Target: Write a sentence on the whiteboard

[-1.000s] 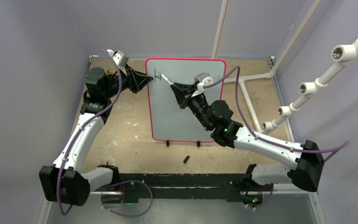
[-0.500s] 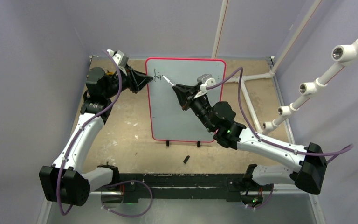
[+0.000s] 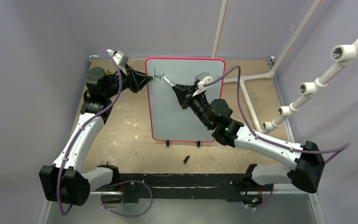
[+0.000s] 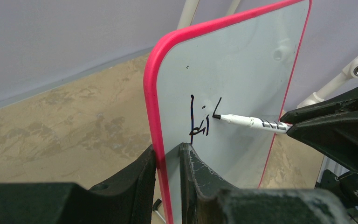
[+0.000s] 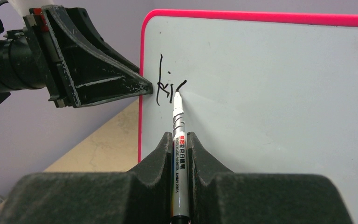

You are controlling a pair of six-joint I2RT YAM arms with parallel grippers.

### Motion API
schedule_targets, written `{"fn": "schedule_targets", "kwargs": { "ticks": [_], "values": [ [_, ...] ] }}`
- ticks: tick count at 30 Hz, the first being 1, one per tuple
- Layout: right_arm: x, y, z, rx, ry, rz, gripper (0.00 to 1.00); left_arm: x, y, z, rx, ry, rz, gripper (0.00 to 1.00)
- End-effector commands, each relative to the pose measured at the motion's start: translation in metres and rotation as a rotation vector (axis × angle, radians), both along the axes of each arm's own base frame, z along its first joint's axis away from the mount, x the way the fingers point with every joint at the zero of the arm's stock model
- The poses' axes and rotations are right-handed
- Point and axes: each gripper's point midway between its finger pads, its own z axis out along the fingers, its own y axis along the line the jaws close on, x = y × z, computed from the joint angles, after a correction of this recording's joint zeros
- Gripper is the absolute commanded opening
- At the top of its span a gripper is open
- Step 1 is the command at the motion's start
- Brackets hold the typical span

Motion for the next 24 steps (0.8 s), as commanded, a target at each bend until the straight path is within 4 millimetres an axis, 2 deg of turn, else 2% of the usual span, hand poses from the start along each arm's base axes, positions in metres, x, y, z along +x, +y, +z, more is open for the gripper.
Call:
{"fn": "schedule_targets", "kwargs": {
  "ticks": [1,6,10,24],
  "values": [
    [0.005,-0.004,-0.004,-0.008,0.029,-0.017,0.00,-0.001,-0.001,0.000,0.002,-0.016,-0.011,0.00],
    [0.003,-0.004,-0.022,-0.022,0.072,-0.011,0.00,-0.001,-0.001,0.001,0.002,-0.018,-0.011,0.00],
    [0.004,-0.005,-0.023,-0.014,0.077,-0.018,0.00,-0.001,-0.002,0.001,0.002,-0.017,-0.013,0.00],
    [0.005,-0.024,0.018,0.100,-0.029,-0.083,0.00,-0.001,-0.002,0.000,0.002,-0.015,-0.014,0.00]
  ]
}}
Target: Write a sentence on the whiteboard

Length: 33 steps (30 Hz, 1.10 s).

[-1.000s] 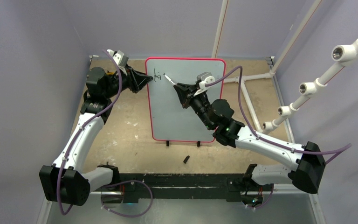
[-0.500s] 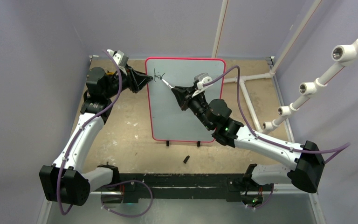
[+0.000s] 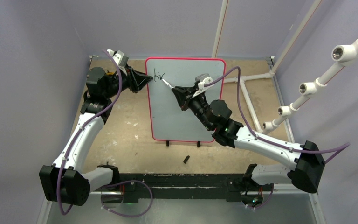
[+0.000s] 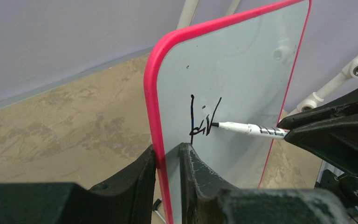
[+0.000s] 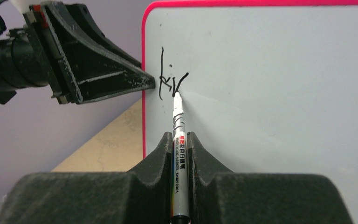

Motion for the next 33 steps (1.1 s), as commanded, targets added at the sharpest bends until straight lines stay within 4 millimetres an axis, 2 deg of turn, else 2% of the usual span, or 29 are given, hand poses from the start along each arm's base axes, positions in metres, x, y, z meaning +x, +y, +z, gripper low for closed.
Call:
{"fn": "schedule_targets", "kwargs": {
  "ticks": [1,7,11,24,28,33],
  "values": [
    [0.007,-0.024,0.024,0.065,-0.058,-0.093,0.00,-0.001,-0.002,0.000,0.002,-0.016,-0.013,0.00],
    [0.009,-0.029,0.026,0.069,-0.058,-0.124,0.00,0.000,-0.002,0.000,0.003,-0.015,-0.013,0.00],
    [0.009,-0.031,0.020,0.055,-0.042,-0.127,0.00,0.000,-0.002,0.000,0.004,-0.016,-0.013,0.00],
    [0.003,-0.025,-0.020,-0.015,0.039,-0.076,0.00,-0.001,-0.002,0.000,0.002,-0.017,-0.013,0.00],
    [0.001,-0.025,-0.018,-0.011,0.036,-0.073,0.00,0.000,-0.002,0.000,0.003,-0.014,-0.013,0.00],
    [-0.007,-0.028,-0.003,0.017,-0.014,-0.042,0.00,0.000,-0.001,0.000,0.003,-0.014,-0.012,0.00]
  ]
}}
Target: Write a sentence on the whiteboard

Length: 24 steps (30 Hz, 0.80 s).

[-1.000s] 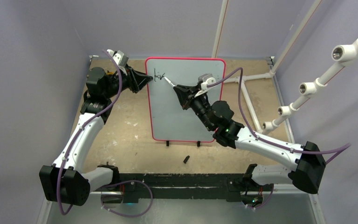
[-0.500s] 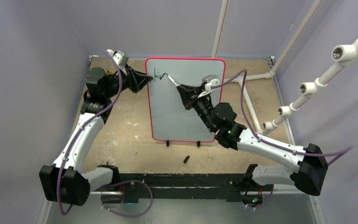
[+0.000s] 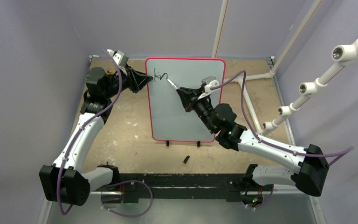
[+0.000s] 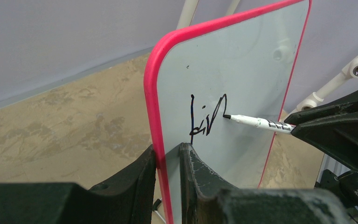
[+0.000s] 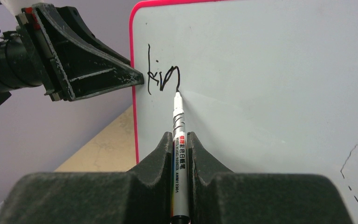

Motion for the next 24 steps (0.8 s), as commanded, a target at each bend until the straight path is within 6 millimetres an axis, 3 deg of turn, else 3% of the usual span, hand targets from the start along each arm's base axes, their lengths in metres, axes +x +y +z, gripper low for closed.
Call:
{"fn": "schedule_targets", "kwargs": {
  "ticks": [1,9,24],
  "values": [
    [-0.003,-0.014,0.006,0.006,-0.033,-0.013,0.00,0.000,-0.002,0.000,0.003,-0.016,-0.013,0.00],
    [-0.002,-0.029,0.023,0.043,-0.063,-0.074,0.00,0.000,-0.001,-0.001,0.005,-0.014,-0.012,0.00],
    [0.009,-0.022,0.030,0.030,-0.090,-0.101,0.00,0.000,-0.002,-0.001,0.005,-0.014,-0.013,0.00]
  ]
}}
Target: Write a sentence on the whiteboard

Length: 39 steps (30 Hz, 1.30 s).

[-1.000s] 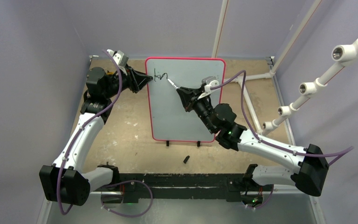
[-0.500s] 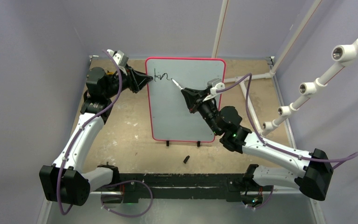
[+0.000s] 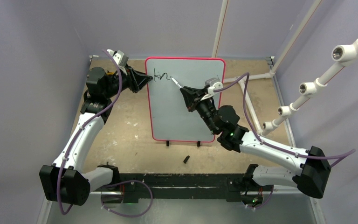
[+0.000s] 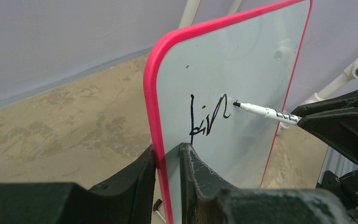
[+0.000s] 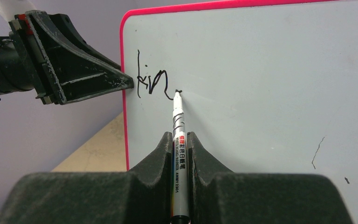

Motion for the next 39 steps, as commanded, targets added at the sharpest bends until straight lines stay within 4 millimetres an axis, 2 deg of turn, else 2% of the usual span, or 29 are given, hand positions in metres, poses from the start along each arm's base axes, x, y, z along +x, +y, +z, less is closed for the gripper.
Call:
{"fn": "schedule_targets", "kwargs": {
  "ticks": [1,8,14,18,25,39],
  "values": [
    [0.008,-0.006,0.026,0.024,-0.054,-0.052,0.00,-0.001,-0.002,-0.001,0.005,-0.014,-0.018,0.00],
    [0.004,0.003,0.010,-0.023,-0.034,-0.002,0.00,-0.001,-0.002,0.000,0.004,-0.015,-0.017,0.00],
    [0.000,0.002,-0.011,-0.060,0.016,0.010,0.00,-0.001,-0.002,0.000,0.002,-0.015,-0.018,0.00],
    [0.000,-0.004,-0.016,-0.063,0.033,-0.007,0.00,-0.001,-0.002,0.000,0.002,-0.015,-0.018,0.00],
    [0.003,-0.014,-0.006,-0.040,0.025,-0.055,0.00,0.000,-0.002,-0.001,0.002,-0.014,-0.018,0.00],
    [0.007,-0.025,0.040,0.034,-0.073,-0.120,0.00,0.000,-0.002,-0.001,0.004,-0.012,-0.018,0.00]
  ]
}}
